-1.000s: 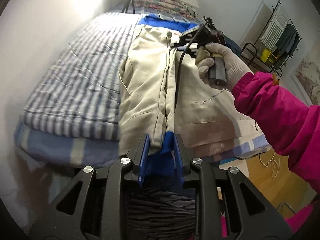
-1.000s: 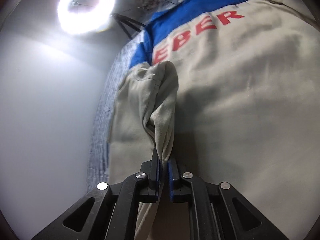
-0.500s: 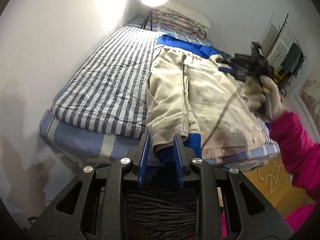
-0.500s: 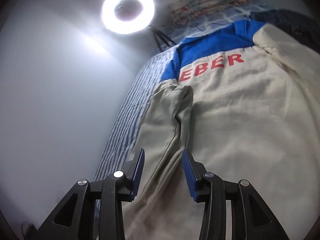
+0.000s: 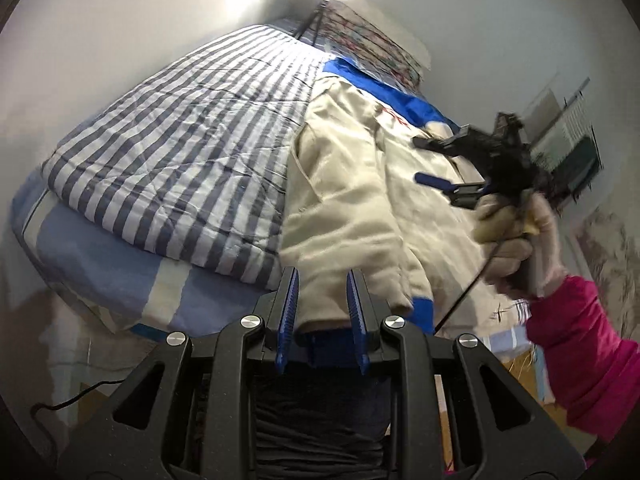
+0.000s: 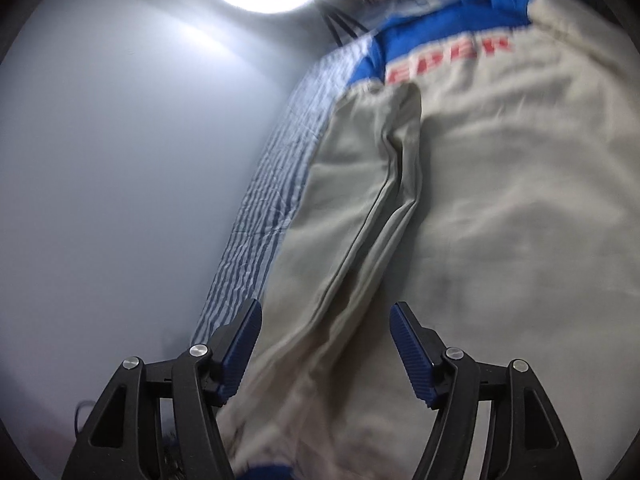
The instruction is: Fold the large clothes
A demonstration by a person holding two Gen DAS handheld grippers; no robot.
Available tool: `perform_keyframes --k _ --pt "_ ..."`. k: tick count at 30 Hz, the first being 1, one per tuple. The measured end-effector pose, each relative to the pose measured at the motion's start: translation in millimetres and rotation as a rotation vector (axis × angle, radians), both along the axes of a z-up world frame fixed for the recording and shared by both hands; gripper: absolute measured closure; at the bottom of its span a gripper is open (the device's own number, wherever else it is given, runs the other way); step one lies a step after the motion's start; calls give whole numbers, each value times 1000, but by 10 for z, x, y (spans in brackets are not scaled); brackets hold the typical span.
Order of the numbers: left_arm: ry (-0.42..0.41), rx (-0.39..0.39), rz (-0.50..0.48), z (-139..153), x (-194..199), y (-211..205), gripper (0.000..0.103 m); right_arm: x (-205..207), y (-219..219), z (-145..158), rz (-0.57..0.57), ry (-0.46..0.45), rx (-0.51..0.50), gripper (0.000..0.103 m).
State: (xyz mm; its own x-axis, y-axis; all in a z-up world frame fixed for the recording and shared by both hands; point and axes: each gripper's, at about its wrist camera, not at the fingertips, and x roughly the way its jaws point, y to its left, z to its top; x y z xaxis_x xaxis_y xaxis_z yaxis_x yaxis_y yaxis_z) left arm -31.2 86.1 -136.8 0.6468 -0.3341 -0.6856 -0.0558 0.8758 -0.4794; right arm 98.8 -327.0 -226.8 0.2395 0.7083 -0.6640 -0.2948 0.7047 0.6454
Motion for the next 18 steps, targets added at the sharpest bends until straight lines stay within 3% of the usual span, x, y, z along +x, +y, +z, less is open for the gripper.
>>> perform_keyframes --k 5,7,9,10,15,18 --pt "35 -4 -4 -133 106 17 79 267 292 -351 -30 83 -62 38" --pt "41 0 -28 -170 139 -49 79 324 352 -431 -36 107 -55 58" --pt "40 -3 -65 -165 153 -155 79 354 383 -452 -41 108 -66 93" --pt "36 -5 -88 -145 153 -227 79 354 384 -425 -37 101 -74 99" --pt "36 -25 -215 -125 105 -652 79 271 195 93 35 -58 -165 102" --pt "76 -5 -285 -228 76 -885 79 312 36 -33 4 -77 -250 102"
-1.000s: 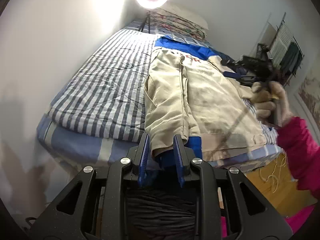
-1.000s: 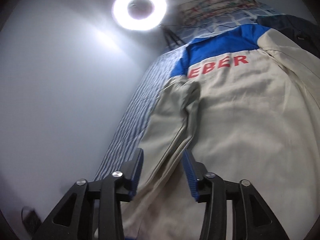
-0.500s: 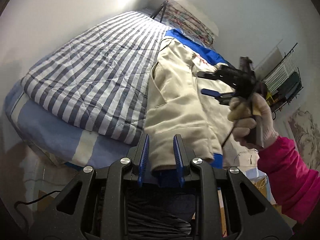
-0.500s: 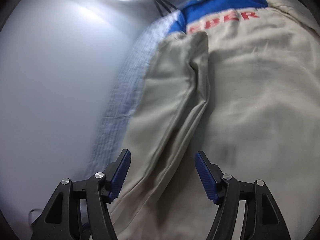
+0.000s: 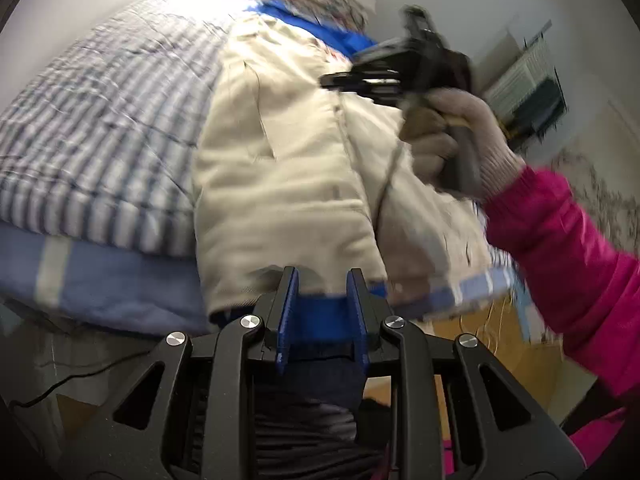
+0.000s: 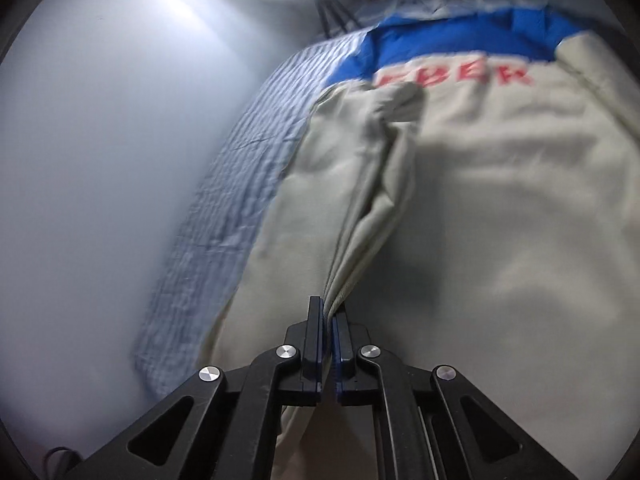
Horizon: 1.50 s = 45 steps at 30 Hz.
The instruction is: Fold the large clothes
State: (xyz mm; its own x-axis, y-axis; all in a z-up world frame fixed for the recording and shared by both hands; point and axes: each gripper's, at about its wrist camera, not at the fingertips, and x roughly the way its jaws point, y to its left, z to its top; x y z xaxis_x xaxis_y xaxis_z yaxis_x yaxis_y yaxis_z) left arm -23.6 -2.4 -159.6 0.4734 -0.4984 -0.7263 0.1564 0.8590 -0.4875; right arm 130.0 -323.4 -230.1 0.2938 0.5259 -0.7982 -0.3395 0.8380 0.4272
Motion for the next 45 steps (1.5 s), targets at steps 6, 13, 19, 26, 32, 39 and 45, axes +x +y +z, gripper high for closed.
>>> perform_keyframes --k 6,13,19,26,32,39,45 --pt "-73 53 31 188 -177 84 79 -70 -89 -220 -13 31 -10 77" --pt "-70 62 104 55 131 263 79 -806 -127 197 93 -104 57 71" --pt "18 172 15 -330 189 -10 79 -1297 -8 -75 167 -82 25 74" --pt "10 179 0 -204 129 3 79 -1404 139 -276 135 -59 -93 80" --pt "-180 198 2 533 30 120 79 -1689 -272 253 24 -153 18 66" --pt "-357 135 -23 1362 99 153 79 -2189 -1119 874 -206 -300 57 53" --pt "-412 90 -95 1625 172 -71 79 -2562 -2001 1216 -417 -354 61 46"
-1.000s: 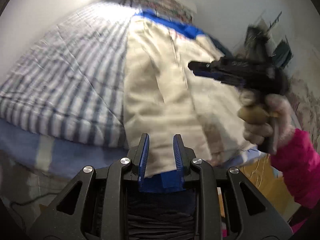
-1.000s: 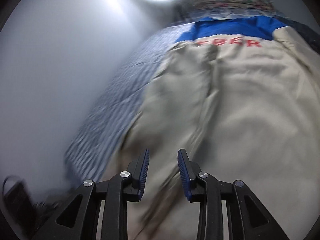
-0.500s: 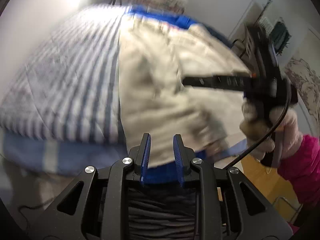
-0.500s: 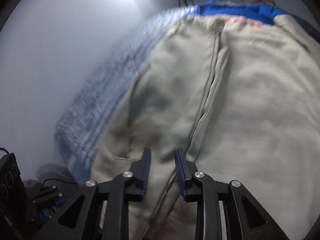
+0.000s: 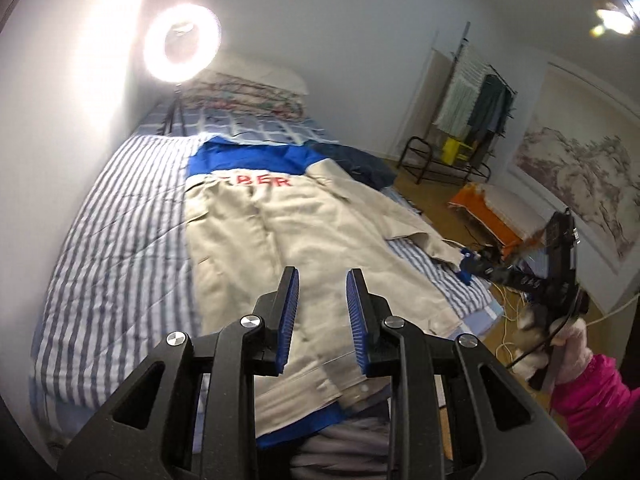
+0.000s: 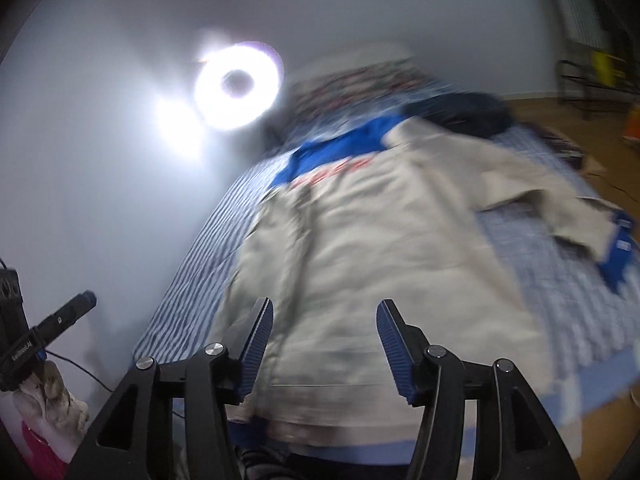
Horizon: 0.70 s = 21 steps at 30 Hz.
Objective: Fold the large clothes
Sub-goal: 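Open the left tool to release the cuff and lift both tools away, then move the right tool to the other blue sleeve cuff and grasp it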
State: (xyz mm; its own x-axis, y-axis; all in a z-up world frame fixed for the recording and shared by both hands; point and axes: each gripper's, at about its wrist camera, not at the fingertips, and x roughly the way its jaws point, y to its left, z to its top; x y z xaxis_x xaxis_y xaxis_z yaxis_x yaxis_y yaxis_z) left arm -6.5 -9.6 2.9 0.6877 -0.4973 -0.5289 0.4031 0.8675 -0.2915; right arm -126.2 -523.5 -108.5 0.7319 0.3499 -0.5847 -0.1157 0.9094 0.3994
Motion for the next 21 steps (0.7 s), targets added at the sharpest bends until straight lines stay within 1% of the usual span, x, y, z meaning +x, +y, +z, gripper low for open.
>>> perform_keyframes --k 5,6,7,10,13,15,17,21 --pt "16 -26 -48 -22 122 -244 79 -186 -709 251 -132 -29 -11 43" --pt "17 -28 -51 -23 135 -273 79 -200 -848 279 -149 -31 -6 38" --pt "18 -28 -57 -28 166 -325 79 -225 -981 307 -171 -31 -4 36" --pt "18 -13 -80 -39 267 -511 79 -241 -1434 291 -260 -23 13 34" --pt "26 10 -112 -86 407 -744 79 -130 -1887 202 -334 17 51 34" --pt "44 15 -132 -129 516 -888 79 20 -2202 95 -373 69 98 33" --pt "57 26 -143 -185 612 -1009 79 140 -2416 -4 -411 108 126 33" --pt "85 55 -175 -322 787 -1221 79 447 -2820 -337 -508 181 198 33"
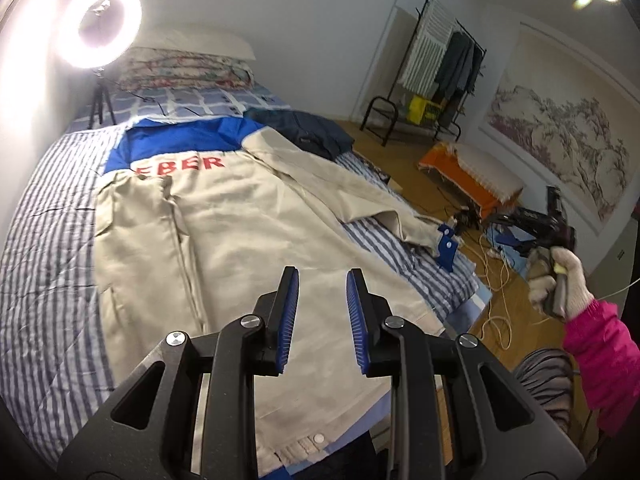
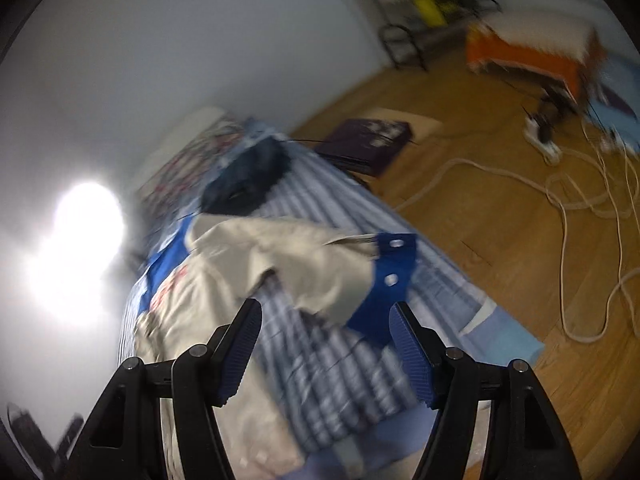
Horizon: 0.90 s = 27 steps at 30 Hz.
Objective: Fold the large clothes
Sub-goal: 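Move the right tool to the other blue sleeve cuff and grasp it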
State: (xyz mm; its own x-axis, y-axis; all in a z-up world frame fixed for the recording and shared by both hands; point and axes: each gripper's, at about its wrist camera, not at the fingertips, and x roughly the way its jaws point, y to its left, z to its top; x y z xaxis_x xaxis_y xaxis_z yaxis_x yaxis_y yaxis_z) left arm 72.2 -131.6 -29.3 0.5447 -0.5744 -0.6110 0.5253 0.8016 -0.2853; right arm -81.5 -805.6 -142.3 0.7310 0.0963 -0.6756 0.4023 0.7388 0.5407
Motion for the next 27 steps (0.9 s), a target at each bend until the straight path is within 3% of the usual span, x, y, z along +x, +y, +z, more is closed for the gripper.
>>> perform_keyframes --k 6,10,13,16,18,21,27 --pt "53 41 -7 -317 138 -70 79 327 -314 -635 -102 78 102 33" --pt "90 64 -2 -517 196 -67 79 508 -334 -731 -61 96 91 33" --pt "113 78 11 -644 211 -9 79 752 -225 -800 -16 133 28 34" --pt "124 86 23 -705 219 83 79 968 -93 -904 22 216 -66 45" --pt "116 88 36 -703 213 158 79 1062 -29 -950 50 271 -110 78" --pt "114 71 60 -714 234 272 79 1055 1 -868 53 253 -121 95" --pt "126 58 67 -782 281 373 79 904 103 -484 34 159 -211 97"
